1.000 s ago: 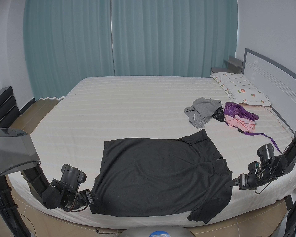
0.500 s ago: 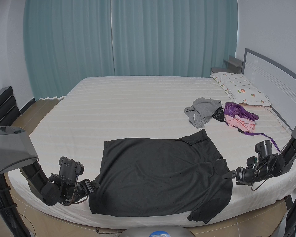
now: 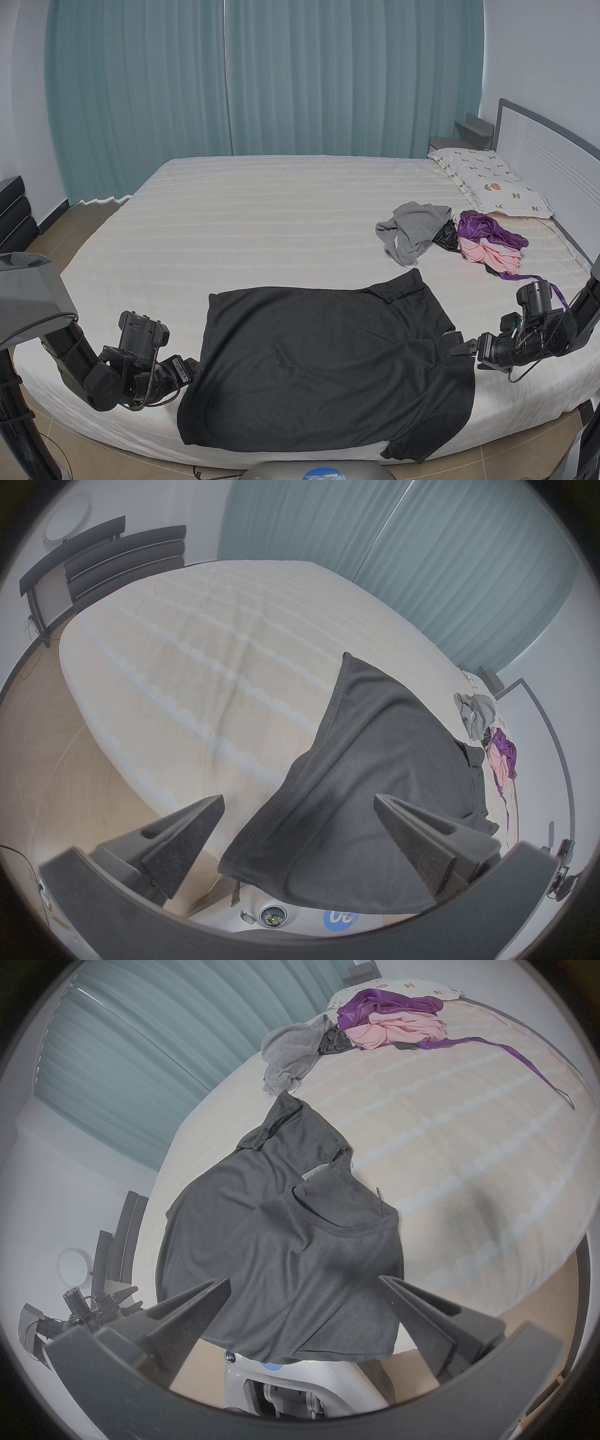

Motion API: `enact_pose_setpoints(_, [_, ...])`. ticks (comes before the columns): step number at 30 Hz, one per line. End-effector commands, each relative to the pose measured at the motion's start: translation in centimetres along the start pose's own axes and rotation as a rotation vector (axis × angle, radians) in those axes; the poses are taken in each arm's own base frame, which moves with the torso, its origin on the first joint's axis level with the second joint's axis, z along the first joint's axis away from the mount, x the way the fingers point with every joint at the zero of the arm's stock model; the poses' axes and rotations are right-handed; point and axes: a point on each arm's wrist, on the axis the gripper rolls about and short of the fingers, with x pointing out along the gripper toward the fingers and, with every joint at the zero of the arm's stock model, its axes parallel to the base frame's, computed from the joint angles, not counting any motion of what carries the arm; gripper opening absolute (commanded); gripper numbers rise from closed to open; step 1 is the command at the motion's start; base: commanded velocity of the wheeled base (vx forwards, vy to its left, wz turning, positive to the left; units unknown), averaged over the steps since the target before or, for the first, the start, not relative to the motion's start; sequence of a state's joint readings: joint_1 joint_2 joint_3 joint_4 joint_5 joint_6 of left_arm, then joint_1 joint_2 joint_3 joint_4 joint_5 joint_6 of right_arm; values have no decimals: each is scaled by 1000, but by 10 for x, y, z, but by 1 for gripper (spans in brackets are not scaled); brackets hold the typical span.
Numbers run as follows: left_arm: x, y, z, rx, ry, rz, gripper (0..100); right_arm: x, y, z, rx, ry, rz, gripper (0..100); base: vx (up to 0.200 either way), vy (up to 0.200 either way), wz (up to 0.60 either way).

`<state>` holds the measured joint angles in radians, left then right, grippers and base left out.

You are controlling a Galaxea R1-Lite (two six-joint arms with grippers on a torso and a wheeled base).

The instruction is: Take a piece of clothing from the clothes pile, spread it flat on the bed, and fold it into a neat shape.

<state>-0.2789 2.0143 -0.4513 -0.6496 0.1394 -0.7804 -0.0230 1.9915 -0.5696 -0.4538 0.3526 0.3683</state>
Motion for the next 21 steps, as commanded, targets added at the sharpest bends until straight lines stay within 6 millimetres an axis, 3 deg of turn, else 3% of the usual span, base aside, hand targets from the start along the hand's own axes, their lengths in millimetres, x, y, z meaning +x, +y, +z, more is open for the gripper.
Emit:
enact_pose_setpoints(1, [2,-2,2,-6,-5,-5,100,0,0,0,-1,-1,1,100,0,0,0])
enact_pose_setpoints(11, [7,-10,9,-83,-24,-28,100,0,1,2,26,-16,6,100,0,0,0])
enact_pose_setpoints(17, [8,-11,8,-79,-12,-38,100,0,2,1,22,-12,7,100,200,0,0])
enact_pose_setpoints(21, [9,-14,12,-80,-22,-48,100,0,3,0,20,-10,7,100,0,0,0])
